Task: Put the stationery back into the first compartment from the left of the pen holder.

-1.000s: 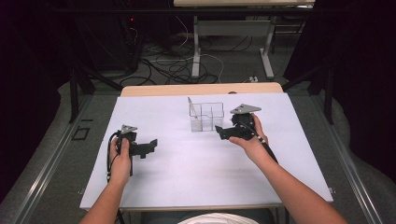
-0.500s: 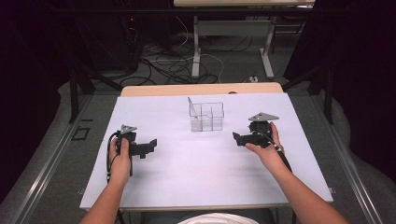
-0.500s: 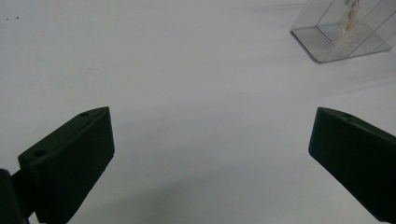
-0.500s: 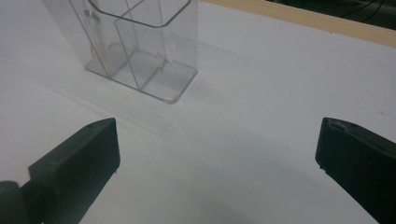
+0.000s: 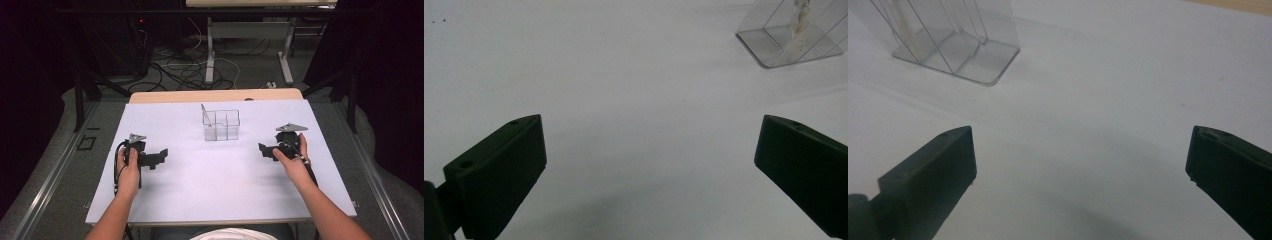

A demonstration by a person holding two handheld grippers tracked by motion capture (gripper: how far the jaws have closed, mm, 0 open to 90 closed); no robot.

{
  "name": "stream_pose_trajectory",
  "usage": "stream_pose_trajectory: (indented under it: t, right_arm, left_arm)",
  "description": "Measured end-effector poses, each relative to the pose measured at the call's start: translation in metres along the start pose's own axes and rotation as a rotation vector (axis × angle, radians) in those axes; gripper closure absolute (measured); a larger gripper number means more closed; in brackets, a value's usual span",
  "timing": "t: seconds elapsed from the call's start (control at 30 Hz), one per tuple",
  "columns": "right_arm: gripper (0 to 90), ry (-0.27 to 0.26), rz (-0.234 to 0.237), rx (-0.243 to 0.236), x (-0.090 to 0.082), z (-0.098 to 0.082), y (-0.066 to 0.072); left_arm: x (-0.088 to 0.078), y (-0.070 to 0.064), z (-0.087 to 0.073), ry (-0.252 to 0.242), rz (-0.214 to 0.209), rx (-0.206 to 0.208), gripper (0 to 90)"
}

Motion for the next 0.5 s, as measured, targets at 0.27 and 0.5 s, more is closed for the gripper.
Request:
stream_pose_trajectory:
  t: [0.27, 0.5]
  right_arm:
    - [0.0, 0.035, -0.001, -0.020, 0.004, -0.009, -0.006]
    - [0.0, 0.070, -0.008, 0.000, 0.008, -0.015, -0.008]
  left_arm:
    - [0.000, 0.001, 0.000, 0.008, 0.001, 0.001, 0.2]
    - [0.000, 0.001, 0.000, 0.010, 0.003, 0.002, 0.2]
Point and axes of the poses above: each handheld gripper's, and its own axes: x roughly forward along the jaws, z roughly out of its top, y roughly to its left, the point moved 4 cm from there along x, roughly forward along the jaws, and after that the axes turned 7 degrees about -z, right-handed, at the moved point
